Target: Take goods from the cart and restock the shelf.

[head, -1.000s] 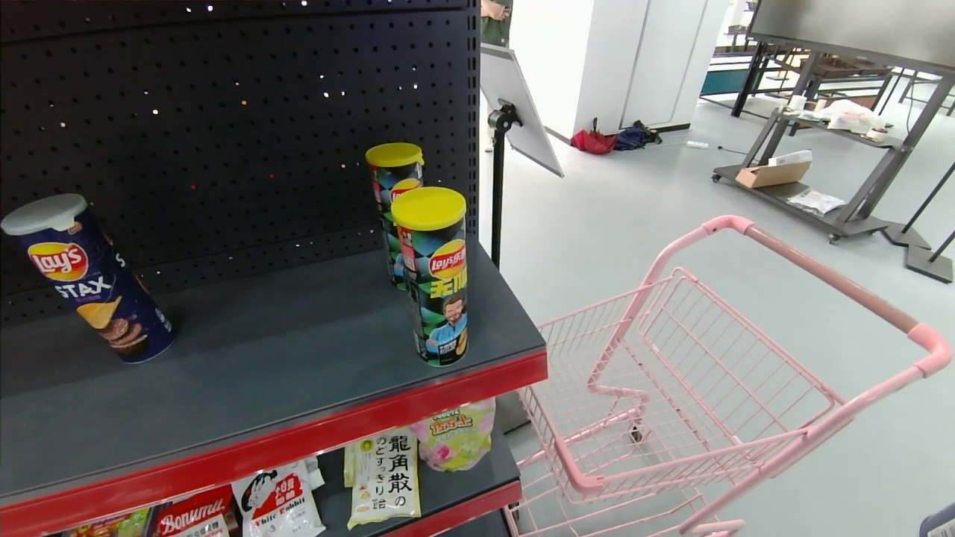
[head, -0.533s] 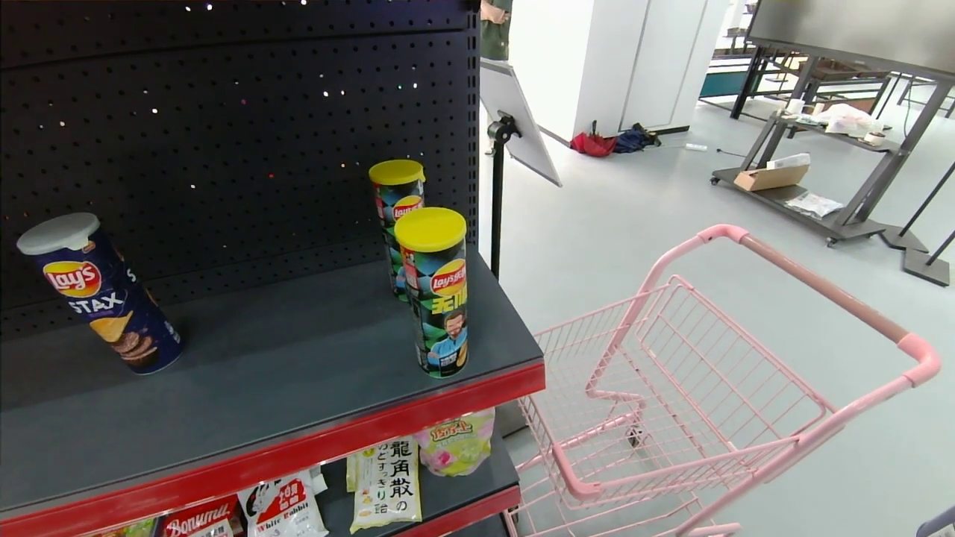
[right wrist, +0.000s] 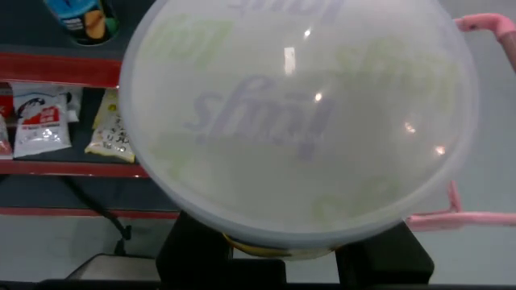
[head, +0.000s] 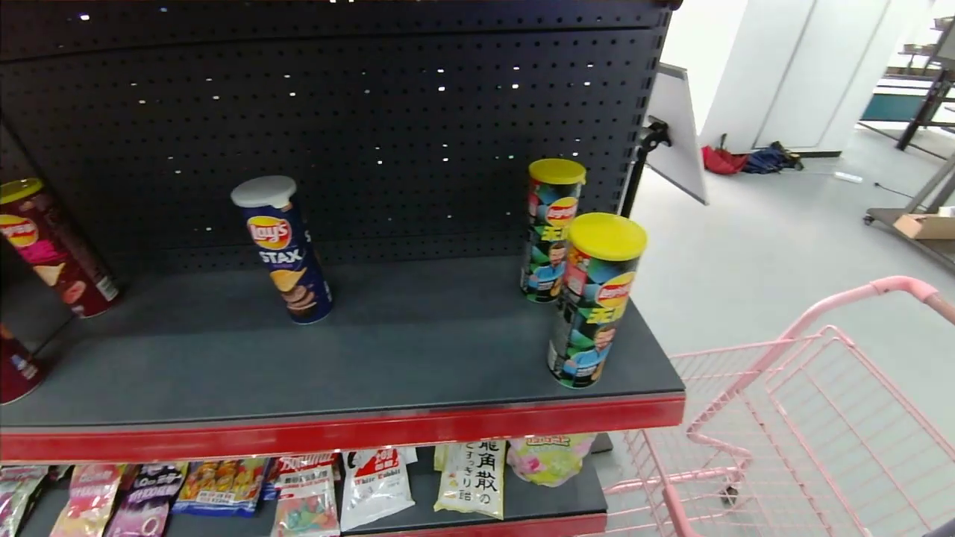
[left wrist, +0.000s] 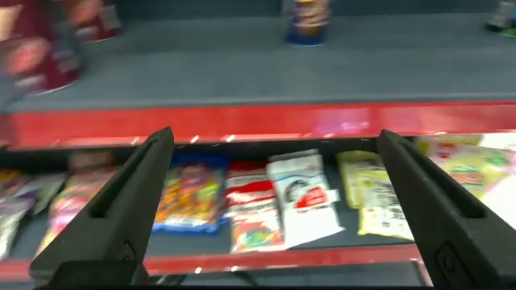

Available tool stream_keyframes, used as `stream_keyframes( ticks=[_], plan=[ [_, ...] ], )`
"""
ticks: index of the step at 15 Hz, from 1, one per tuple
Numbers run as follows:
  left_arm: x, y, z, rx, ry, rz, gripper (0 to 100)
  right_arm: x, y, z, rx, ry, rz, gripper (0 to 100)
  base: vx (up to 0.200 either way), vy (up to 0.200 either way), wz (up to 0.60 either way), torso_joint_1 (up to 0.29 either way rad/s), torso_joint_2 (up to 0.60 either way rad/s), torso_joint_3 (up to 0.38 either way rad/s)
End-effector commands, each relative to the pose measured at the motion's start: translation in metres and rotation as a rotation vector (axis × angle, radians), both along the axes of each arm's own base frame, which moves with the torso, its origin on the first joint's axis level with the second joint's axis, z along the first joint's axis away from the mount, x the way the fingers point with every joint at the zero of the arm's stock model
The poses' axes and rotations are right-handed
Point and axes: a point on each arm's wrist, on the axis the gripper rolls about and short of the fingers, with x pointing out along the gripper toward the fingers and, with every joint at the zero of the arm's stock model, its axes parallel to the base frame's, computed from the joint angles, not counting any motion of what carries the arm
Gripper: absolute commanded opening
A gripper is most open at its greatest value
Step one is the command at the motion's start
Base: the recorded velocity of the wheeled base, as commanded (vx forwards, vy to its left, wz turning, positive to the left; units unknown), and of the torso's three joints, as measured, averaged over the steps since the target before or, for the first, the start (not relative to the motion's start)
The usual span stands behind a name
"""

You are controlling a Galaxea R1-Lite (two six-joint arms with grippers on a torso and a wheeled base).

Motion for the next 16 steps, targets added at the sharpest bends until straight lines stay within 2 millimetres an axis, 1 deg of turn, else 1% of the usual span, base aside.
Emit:
stream_keyframes(
  ticks=[1, 4, 5, 6, 7, 11, 16],
  plan=[
    [0.000, 0.000, 0.000, 0.000, 0.001, 0.001, 100, -0.005, 0.000, -0.007, -0.001, -0.011, -0.001, 0, 0.000, 0.000, 0.00, 0.000, 0.00, 0.000],
    [0.000, 0.000, 0.000, 0.002, 0.001, -0.001, 100, -0.019, -0.001, -0.022, 0.011, -0.058, 0.006, 0, 0.000, 0.000, 0.00, 0.000, 0.00, 0.000],
    [0.000, 0.000, 0.000, 0.000, 0.001, 0.001, 100, -0.026, -0.002, -0.030, 0.014, -0.081, 0.009, 0, 0.000, 0.000, 0.00, 0.000, 0.00, 0.000],
    [0.000, 0.000, 0.000, 0.000, 0.001, -0.001, 100, -0.029, -0.002, -0.033, 0.015, -0.094, 0.011, 0, 0.000, 0.000, 0.00, 0.000, 0.00, 0.000],
    [0.000, 0.000, 0.000, 0.000, 0.001, -0.001, 100, -0.034, -0.003, -0.043, 0.015, -0.117, 0.013, 0, 0.000, 0.200, 0.00, 0.002, 0.00, -0.002],
    [0.000, 0.000, 0.000, 0.000, 0.001, -0.001, 100, -0.043, -0.004, -0.062, 0.013, -0.155, 0.014, 0, 0.000, 0.200, 0.00, 0.007, 0.00, -0.002],
    [0.000, 0.000, 0.000, 0.002, 0.001, -0.001, 100, -0.044, -0.004, -0.067, 0.018, -0.158, 0.019, 0, 0.000, 0.200, 0.00, 0.000, 0.00, 0.003]
  ],
)
